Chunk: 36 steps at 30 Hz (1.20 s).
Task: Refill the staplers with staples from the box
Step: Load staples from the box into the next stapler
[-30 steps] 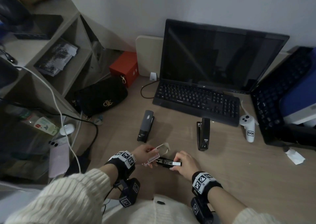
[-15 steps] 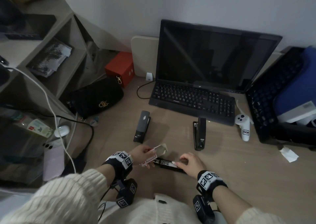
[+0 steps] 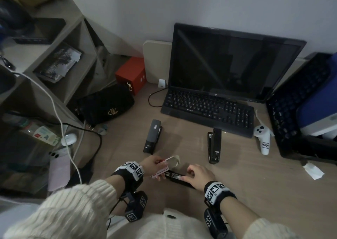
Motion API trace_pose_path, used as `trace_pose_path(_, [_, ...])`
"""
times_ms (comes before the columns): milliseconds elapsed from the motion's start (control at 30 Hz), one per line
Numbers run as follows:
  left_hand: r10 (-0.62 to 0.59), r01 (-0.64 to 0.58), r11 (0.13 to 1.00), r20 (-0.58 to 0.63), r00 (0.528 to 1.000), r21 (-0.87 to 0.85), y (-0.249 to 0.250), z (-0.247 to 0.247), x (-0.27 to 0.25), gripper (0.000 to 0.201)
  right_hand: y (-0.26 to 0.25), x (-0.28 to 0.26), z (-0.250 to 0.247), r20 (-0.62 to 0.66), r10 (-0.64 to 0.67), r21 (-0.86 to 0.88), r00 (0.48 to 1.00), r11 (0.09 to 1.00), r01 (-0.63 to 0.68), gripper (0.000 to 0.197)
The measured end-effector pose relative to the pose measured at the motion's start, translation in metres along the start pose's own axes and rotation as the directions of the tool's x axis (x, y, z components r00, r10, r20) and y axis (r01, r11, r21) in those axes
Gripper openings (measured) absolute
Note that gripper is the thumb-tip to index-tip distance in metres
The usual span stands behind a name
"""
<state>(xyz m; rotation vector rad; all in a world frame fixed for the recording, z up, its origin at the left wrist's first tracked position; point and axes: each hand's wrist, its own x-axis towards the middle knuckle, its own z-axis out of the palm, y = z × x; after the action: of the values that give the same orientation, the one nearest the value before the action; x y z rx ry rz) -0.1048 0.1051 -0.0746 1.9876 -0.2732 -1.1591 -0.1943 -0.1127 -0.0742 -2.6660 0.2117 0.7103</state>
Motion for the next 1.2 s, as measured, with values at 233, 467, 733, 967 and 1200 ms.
trace_pose_path(233, [-0.022, 0.022, 1.000, 0.007, 1.000, 0.006, 0.003, 0.000, -0.002, 0.024, -0.004, -0.001, -0.001, -0.056, -0.020, 0.035, 0.998, 0.999, 0.022, 0.056])
trace_pose_path(467, [-0.129, 0.129, 0.992, 0.018, 0.991, -0.012, 0.022, -0.005, -0.007, 0.041, -0.020, 0.000, -0.019, -0.328, -0.214, 0.220, 0.920, 0.930, 0.295, 0.027])
trace_pose_path(733, [-0.135, 0.134, 0.989, 0.000, 0.991, -0.057, 0.066, -0.004, -0.011, 0.041, -0.032, 0.012, -0.022, -0.261, -0.051, 0.485, 0.964, 0.856, 0.177, 0.036])
trace_pose_path(967, [-0.107, 0.107, 0.994, -0.011, 0.994, 0.000, 0.084, -0.001, -0.009, 0.039, -0.029, 0.015, -0.032, -0.196, 0.005, 0.666, 0.981, 0.735, 0.129, 0.027])
trace_pose_path(1200, [-0.031, 0.032, 0.999, -0.034, 0.999, 0.037, 0.086, -0.006, -0.014, 0.042, -0.026, 0.019, -0.037, -0.196, -0.006, 0.719, 0.981, 0.679, 0.148, 0.020])
